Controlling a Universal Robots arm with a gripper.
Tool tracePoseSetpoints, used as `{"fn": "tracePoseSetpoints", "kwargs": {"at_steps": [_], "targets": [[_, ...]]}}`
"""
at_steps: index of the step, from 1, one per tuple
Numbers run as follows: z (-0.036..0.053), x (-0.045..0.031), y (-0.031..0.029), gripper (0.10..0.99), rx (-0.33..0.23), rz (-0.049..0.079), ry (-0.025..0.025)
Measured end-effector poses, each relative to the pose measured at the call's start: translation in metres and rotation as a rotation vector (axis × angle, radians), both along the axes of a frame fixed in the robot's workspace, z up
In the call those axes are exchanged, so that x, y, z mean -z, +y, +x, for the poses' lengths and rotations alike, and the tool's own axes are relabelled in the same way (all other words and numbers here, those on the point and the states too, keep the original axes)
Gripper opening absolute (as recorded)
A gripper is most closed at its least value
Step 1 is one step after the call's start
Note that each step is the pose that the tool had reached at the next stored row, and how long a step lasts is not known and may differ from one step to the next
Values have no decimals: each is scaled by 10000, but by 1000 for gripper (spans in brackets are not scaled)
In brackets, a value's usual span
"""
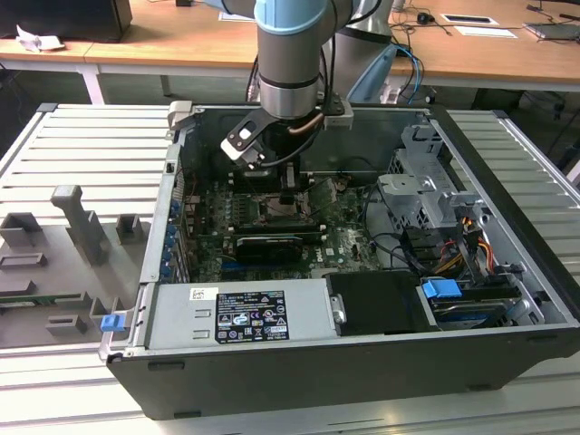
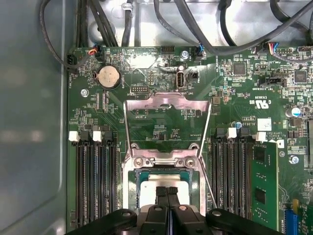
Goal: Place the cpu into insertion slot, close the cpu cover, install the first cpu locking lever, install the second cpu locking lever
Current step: 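Close the cpu cover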
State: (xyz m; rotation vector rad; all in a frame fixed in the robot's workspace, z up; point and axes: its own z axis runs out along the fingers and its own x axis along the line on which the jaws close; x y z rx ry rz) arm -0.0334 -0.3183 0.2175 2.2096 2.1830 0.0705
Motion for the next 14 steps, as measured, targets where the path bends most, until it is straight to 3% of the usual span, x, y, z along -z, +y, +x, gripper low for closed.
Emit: {"fn": "tracePoseSetpoints", "kwargs": {"at_steps": [10, 12, 14], "targets": [[34, -40, 1, 106, 2, -6, -2], [78, -44, 0, 106, 2, -9, 0], [79, -119, 2, 106, 3, -13, -1]]}}
